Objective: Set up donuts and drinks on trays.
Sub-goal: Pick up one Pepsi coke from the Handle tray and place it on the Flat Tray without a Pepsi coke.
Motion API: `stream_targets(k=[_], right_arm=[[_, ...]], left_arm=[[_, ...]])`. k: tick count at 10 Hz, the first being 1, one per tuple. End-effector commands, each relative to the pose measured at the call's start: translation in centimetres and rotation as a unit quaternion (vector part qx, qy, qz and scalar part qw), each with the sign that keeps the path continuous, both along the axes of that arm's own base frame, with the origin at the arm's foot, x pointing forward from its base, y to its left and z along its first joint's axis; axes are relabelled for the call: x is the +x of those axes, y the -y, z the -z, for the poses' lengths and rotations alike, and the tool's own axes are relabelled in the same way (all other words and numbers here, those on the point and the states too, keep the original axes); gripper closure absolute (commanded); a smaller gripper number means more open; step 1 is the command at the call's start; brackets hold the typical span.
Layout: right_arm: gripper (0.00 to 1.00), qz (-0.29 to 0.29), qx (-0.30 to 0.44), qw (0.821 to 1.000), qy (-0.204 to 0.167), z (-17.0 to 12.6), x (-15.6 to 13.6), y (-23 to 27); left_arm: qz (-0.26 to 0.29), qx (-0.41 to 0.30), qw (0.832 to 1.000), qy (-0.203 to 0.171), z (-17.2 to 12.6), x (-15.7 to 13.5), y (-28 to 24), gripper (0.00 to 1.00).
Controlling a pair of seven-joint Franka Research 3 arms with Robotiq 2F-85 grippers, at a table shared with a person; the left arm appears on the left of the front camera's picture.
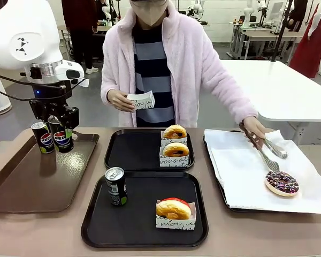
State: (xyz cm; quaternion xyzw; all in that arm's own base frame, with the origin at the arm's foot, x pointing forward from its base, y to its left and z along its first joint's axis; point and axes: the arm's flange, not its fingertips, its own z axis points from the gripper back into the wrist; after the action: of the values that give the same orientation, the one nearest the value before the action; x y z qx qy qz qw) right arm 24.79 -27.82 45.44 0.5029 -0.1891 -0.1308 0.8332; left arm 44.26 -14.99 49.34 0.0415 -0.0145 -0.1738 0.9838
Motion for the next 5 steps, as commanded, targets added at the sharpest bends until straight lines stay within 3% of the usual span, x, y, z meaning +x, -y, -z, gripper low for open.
stream_targets(k=[1, 5], right_arm=[[0.00, -0.001, 0.006, 1.000, 0.014, 0.0, 0.2, 0.1], [0.00, -0.001, 0.006, 1.000, 0.014, 0.0, 0.2, 0.1]], left_arm=[[0.000, 0.000, 1.000, 0.000, 0.0, 0.0, 0.0, 0.41], [0.028, -0.013, 0.999, 0.019, -1.0, 2.6, 4.9, 0.41]])
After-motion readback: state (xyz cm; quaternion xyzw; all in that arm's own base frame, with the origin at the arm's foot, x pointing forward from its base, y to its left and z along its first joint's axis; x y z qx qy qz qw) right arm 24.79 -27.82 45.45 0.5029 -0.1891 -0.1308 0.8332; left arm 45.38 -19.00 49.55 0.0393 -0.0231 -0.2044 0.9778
